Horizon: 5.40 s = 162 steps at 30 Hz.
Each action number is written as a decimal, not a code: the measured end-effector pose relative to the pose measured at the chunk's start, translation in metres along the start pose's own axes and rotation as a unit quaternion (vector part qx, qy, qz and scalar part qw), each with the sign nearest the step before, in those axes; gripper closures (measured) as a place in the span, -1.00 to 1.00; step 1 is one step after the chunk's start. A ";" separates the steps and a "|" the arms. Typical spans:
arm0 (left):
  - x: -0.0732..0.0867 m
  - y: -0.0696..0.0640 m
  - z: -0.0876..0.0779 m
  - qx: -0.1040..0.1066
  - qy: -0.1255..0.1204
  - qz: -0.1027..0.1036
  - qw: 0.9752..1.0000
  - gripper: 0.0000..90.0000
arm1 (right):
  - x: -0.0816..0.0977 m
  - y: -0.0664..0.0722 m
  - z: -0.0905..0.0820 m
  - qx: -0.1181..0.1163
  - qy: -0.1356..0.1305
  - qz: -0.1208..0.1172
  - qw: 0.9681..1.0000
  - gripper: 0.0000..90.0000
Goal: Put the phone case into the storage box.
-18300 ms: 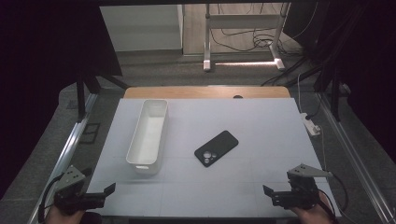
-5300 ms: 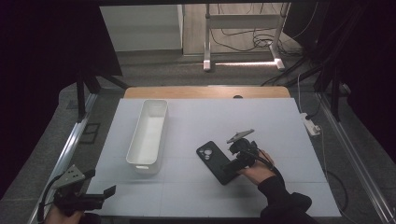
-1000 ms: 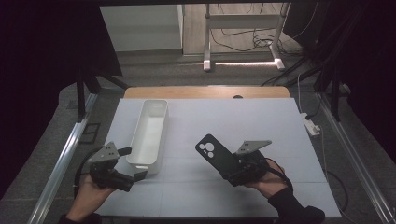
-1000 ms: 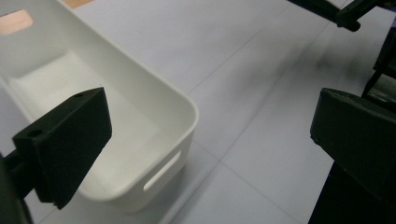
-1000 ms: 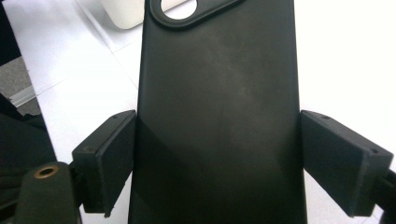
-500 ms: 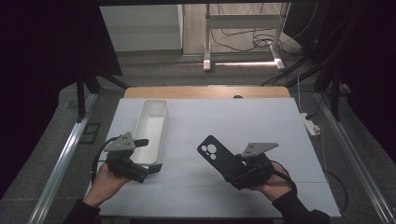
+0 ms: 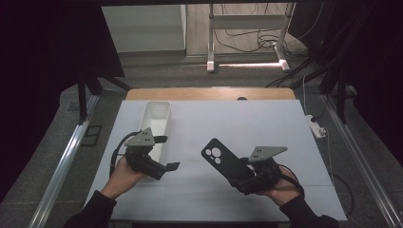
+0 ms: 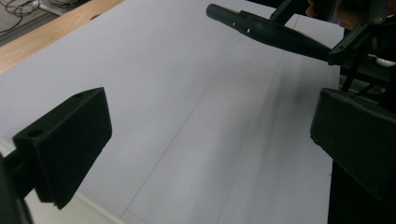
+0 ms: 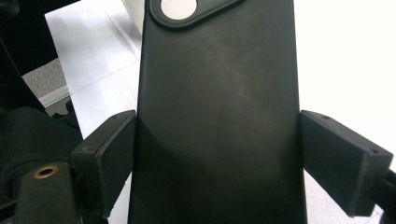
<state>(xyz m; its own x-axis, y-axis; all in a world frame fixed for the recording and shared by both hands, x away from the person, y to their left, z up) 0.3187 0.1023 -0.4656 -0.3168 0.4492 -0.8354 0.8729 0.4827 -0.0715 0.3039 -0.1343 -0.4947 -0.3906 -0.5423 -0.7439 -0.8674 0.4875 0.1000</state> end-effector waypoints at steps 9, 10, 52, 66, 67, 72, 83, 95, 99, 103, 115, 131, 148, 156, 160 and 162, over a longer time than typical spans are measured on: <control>-0.011 -0.004 0.016 0.025 -0.002 0.010 1.000 -1.00 | -0.001 0.002 -0.001 -0.007 -0.005 -0.001 1.000 -0.68; -0.012 -0.004 0.017 0.028 -0.005 0.011 1.000 -1.00 | -0.001 0.002 -0.001 -0.007 -0.005 -0.002 1.000 -0.68; -0.006 -0.046 0.027 0.129 -0.036 0.039 0.990 -1.00 | -0.011 0.045 0.012 -0.135 -0.036 -0.063 0.988 -0.68; -0.009 -0.059 0.027 0.179 -0.052 0.058 0.981 -1.00 | -0.016 0.053 0.013 -0.166 -0.047 -0.076 0.982 -0.68; -0.009 -0.060 0.027 0.186 -0.054 0.059 0.979 -1.00 | -0.016 0.054 0.012 -0.167 -0.048 -0.078 0.982 -0.68; -0.010 -0.064 0.026 0.197 -0.060 0.062 0.977 -1.00 | -0.017 0.055 0.013 -0.174 -0.051 -0.082 0.980 -0.68; -0.012 -0.069 0.023 0.242 -0.075 0.049 0.966 -0.79 | -0.015 0.060 0.011 -0.195 -0.054 -0.098 0.974 -0.68; -0.013 -0.070 0.021 0.246 -0.060 0.039 0.967 -0.68 | -0.013 0.059 0.012 -0.188 -0.048 -0.110 0.975 -0.68; -0.013 -0.069 0.022 0.238 -0.052 0.039 0.969 -0.66 | -0.012 0.058 0.014 -0.174 -0.048 -0.119 0.976 -0.70; -0.013 -0.070 0.023 0.230 -0.046 0.041 0.971 -0.66 | -0.012 0.057 0.017 -0.159 -0.043 -0.128 0.978 -0.72; -0.014 -0.056 0.022 0.166 -0.022 0.024 0.986 -0.66 | -0.010 0.043 0.024 -0.086 -0.023 -0.115 0.989 -1.00; -0.016 -0.033 0.023 0.077 0.003 -0.022 0.997 -0.66 | -0.016 0.027 0.026 -0.009 -0.039 -0.087 0.995 -1.00; -0.021 -0.029 0.028 0.034 0.021 -0.059 0.997 -0.66 | -0.012 0.024 0.039 0.022 -0.012 -0.053 0.998 -1.00; -0.026 -0.033 0.030 0.028 0.024 -0.069 0.997 -0.66 | -0.012 0.024 0.045 0.050 -0.001 -0.051 0.997 -1.00; -0.028 -0.036 0.030 0.030 0.023 -0.073 0.997 -0.67 | -0.013 0.022 0.047 0.064 0.000 -0.047 0.997 -1.00; -0.029 -0.037 0.030 0.030 0.022 -0.073 0.997 -0.66 | -0.014 0.021 0.049 0.070 0.003 -0.043 0.997 -1.00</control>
<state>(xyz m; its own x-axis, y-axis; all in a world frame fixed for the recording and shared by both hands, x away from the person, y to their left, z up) 0.3067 0.0483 -0.4550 -0.4571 0.4098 -0.7894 0.8363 0.5002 -0.2246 0.3058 -0.0833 -0.5145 -0.3179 -0.5901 -0.7421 -0.8470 0.5285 -0.0574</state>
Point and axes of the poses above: each handheld gripper's, and its own axes: z roughly forward along the jaws, x roughly out of its underside, y roughly to its left, the point moved 9 cm from there along z, roughly forward along the jaws, and after that the axes turned 1 degree about y, right-handed, at the moved point
